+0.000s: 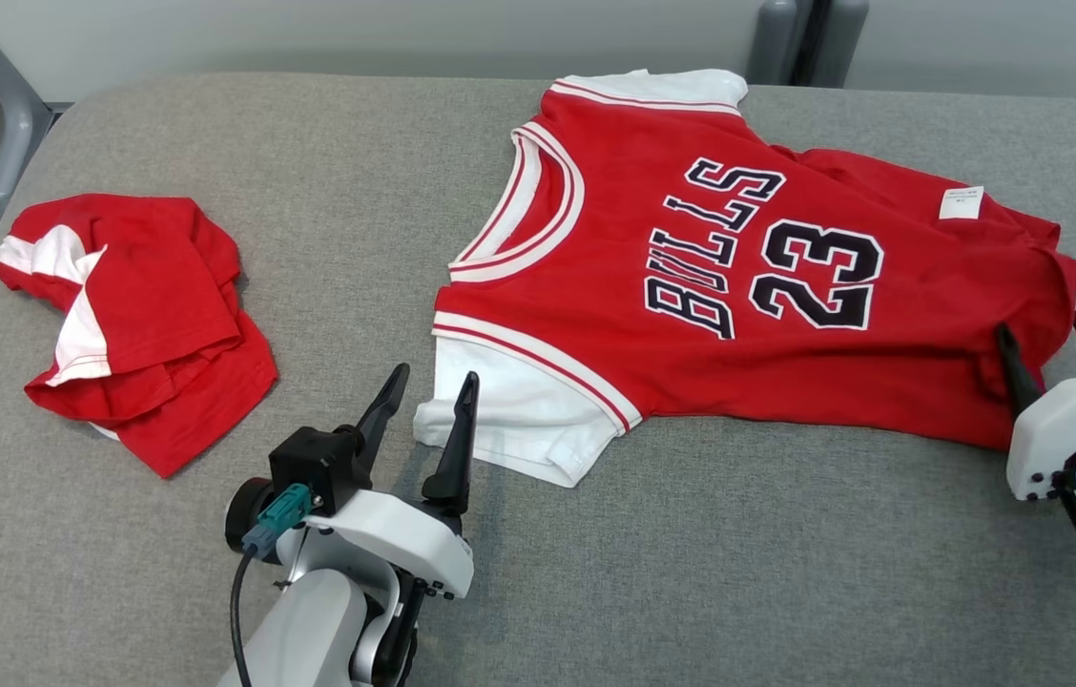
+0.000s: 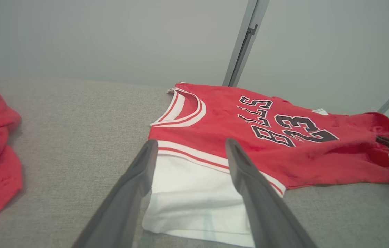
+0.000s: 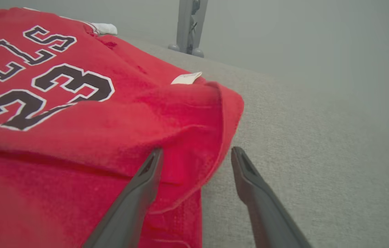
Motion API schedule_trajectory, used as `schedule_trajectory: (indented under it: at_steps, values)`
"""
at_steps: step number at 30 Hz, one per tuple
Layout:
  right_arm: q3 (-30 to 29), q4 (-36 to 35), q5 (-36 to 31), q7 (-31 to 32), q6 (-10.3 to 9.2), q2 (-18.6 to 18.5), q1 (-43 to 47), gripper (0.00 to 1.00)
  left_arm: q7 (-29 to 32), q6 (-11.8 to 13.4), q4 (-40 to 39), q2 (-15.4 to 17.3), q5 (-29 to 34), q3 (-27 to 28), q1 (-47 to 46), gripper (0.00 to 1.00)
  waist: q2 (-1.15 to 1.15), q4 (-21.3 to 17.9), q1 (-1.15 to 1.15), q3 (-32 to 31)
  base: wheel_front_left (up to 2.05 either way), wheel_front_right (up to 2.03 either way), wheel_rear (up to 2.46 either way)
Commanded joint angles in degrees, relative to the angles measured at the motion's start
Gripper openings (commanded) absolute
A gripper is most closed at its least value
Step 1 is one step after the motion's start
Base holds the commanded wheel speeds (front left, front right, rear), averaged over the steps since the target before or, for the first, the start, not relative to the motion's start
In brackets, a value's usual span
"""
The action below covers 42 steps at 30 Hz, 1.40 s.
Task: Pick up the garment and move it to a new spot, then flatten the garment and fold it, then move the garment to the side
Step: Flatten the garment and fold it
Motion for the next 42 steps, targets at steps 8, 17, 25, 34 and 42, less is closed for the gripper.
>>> schedule_trajectory:
  at_steps: [8, 17, 25, 34, 42]
  values:
    - [-2.3, 1.0, -0.8, -6.9, -0.02, 2.8, -0.1, 1.0, -0.1, 0.0, 1.0, 0.3, 1.4, 2.6, 1.2, 1.0, 0.0, -3.7, 0.0, -2.4, 0.0, 0.0, 0.0]
    - [-7.8, -14.6, 4.8, -7.2, -0.02, 6.8, 10.9, 1.0, -0.1, -0.2, 1.8, 0.3, 2.0, 5.0, 2.7, 1.0, 0.0, -7.1, 0.0, -4.0, 0.0, 0.0, 0.0]
    - [-7.8, -19.9, 10.4, -7.2, -0.02, 8.6, 18.8, 1.0, -0.1, -0.8, 1.8, 0.3, 2.2, 4.8, 3.4, 1.0, 0.0, -8.0, 0.0, -3.6, 0.0, 0.0, 0.0]
    - [-6.1, -13.5, 17.1, -4.0, -0.02, 6.6, 17.8, 1.0, -0.1, -0.9, 1.9, 0.3, 2.4, 3.4, 2.1, 1.0, 0.0, -4.9, 0.0, -2.1, 0.0, 0.0, 0.0]
    - [-4.6, -6.5, 20.0, -5.3, -0.02, 5.0, 14.9, 1.0, -0.1, -0.5, 2.3, 0.3, 2.3, 2.5, 1.8, 1.0, 0.0, -2.3, 0.0, -0.8, 0.0, 0.0, 0.0]
